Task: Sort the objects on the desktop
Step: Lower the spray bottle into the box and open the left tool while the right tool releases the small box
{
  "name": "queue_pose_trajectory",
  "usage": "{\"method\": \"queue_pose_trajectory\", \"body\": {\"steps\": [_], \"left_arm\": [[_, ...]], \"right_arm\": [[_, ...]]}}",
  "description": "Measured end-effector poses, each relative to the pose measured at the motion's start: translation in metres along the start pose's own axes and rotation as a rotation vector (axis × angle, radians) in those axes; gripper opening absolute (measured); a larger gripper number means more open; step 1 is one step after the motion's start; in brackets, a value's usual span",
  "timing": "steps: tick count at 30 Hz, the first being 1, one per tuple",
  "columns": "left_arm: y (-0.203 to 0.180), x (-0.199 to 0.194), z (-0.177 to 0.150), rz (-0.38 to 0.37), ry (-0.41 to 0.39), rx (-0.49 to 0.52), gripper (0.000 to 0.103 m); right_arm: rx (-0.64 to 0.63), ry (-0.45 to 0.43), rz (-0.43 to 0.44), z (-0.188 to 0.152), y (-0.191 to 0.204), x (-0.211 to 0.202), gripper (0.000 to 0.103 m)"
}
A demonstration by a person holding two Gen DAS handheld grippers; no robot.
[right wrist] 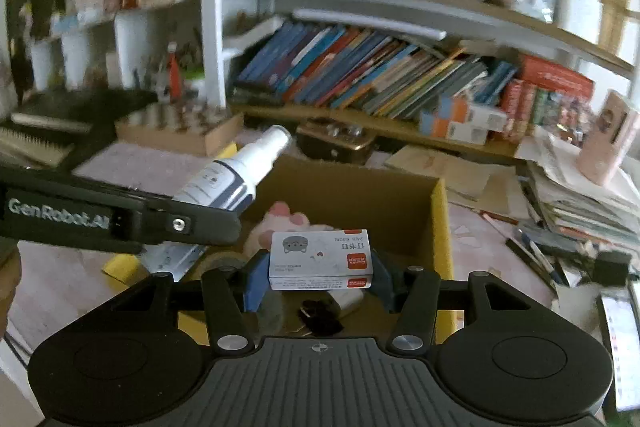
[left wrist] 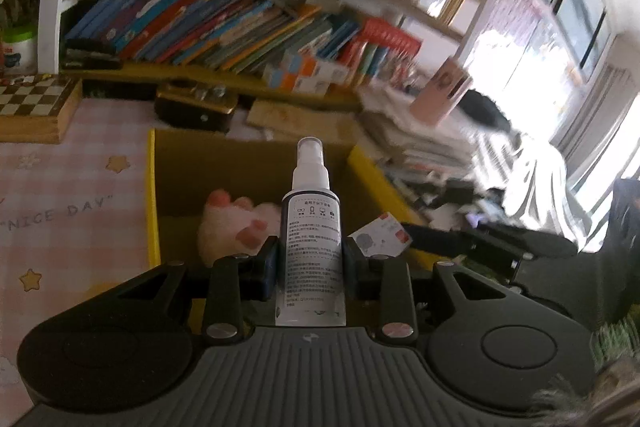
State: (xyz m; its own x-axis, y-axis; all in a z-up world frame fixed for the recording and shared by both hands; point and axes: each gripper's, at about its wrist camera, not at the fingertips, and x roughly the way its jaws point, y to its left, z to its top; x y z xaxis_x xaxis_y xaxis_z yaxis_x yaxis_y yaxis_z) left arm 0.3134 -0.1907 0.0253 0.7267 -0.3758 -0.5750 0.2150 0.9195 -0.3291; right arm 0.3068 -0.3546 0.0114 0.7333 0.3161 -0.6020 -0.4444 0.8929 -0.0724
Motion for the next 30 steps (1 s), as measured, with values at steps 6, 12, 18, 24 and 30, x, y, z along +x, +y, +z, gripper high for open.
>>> {"method": "queue_pose_trajectory", "body": {"steps": [6,12,18,24,30], "left_arm": [[0.004,0.029,-0.009,0.055,0.071,0.037,0.030],[0.006,0.039,-0.010,0.079,0.087,0.055,0.030],[0.004,0.047,-0.009,0.090,0.104,0.071,0.030],[0.004,0.051,-0.010,0.101,0.114,0.068,0.030],[0.004,0.050,-0.010,0.101,0.108,0.068,0.030]], "right_arm": [[-0.114,0.099,0.037,-0.009,0.009,0.030,0.054],[-0.081,0.123,0.087,-0.008,-0.001,0.037,0.054],[-0.030,0.168,0.146,-0.007,-0.009,0.042,0.054],[0.062,0.208,0.195,-0.011,-0.019,0.049,0.054],[0.107,0.205,0.189,-0.014,-0.023,0.047,0.054]]}}
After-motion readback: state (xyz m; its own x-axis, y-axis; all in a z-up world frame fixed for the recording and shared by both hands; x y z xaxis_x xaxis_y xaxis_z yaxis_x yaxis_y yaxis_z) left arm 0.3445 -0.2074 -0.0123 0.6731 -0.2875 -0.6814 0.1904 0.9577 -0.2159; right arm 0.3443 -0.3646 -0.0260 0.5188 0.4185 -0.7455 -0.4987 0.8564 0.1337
